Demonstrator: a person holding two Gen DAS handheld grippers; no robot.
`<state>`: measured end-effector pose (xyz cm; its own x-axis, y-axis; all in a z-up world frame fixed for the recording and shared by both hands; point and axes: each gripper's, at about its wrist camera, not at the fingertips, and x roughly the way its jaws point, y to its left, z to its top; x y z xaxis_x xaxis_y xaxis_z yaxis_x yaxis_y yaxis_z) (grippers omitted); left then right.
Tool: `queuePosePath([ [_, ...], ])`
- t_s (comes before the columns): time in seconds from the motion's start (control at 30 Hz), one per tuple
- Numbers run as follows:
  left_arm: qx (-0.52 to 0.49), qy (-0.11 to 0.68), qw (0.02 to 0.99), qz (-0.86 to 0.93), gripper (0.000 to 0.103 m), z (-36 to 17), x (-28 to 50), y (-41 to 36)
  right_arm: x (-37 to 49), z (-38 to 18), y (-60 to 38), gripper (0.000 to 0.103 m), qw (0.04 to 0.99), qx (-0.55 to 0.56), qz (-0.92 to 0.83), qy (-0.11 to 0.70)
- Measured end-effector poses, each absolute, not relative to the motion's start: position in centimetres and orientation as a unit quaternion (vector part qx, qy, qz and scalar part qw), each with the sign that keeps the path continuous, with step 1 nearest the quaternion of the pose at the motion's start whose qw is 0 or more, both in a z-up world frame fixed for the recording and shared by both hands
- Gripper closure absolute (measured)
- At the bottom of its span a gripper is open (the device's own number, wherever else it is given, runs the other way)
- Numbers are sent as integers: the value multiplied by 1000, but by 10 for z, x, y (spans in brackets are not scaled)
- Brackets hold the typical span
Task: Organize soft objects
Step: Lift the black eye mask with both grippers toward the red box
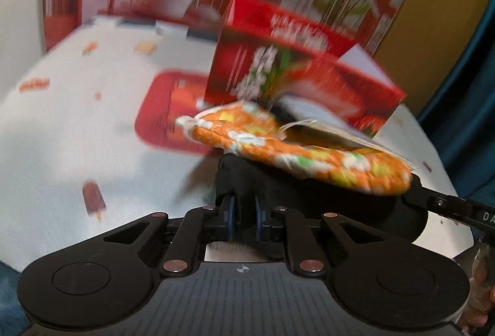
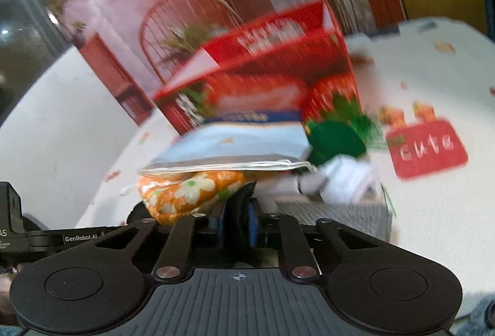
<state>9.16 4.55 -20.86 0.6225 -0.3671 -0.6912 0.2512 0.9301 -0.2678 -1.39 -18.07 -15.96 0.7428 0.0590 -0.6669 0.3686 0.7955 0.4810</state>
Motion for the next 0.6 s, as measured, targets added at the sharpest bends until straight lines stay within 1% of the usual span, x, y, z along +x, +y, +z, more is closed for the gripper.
queuePosePath([
  [0.3,-39,313,928,-198,91,-163,71,41,-10,-116,-173,94,918,261,-55,294],
  [0.6,-81,280,928,-232,90,-122,70,45,-3,-74,-183,94,935,250,-50,248],
])
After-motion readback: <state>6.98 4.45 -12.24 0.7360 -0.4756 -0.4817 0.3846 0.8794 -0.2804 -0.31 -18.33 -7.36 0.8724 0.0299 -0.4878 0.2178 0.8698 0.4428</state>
